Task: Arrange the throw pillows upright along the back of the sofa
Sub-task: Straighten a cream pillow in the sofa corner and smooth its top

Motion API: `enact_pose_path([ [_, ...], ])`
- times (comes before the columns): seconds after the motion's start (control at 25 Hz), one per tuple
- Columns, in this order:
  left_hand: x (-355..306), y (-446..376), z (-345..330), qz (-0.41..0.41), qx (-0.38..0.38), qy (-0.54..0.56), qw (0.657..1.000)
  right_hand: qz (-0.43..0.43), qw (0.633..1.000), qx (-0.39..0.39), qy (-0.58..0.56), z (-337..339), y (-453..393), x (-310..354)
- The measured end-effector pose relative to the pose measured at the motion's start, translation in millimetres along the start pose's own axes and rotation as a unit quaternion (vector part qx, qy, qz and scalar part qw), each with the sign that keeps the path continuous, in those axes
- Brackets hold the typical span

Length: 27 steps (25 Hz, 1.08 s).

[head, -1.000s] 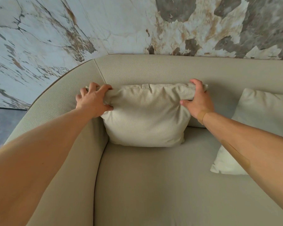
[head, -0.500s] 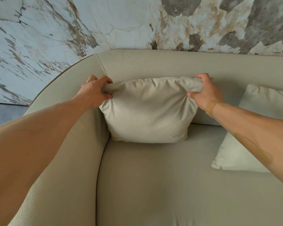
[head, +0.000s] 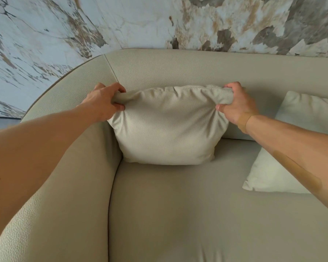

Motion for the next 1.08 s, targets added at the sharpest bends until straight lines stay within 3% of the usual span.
enact_pose_path([
  [0.8, 4.9, -8.7, 0.2, -0.015, 0.055, -0.006, 0.998, -0.018, 0.999, 0.04, 0.033, -1.1, -11.9, -1.7],
  [1.08, 12.1, -9.9, -23.1, 0.013, 0.001, -0.004, 1.0, -0.022, 1.0, -0.006, 0.02, -24.9, -19.5, -1.1],
])
Point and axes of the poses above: each hand's wrist, its own y-axis away from the middle knuckle, its own z-axis out of the back of the hand, x = y × z, the point moved 1 cm from there along -y, towards the middle knuckle, and after that the axes turned 8 degrees about -z, right-handed, at the moved point
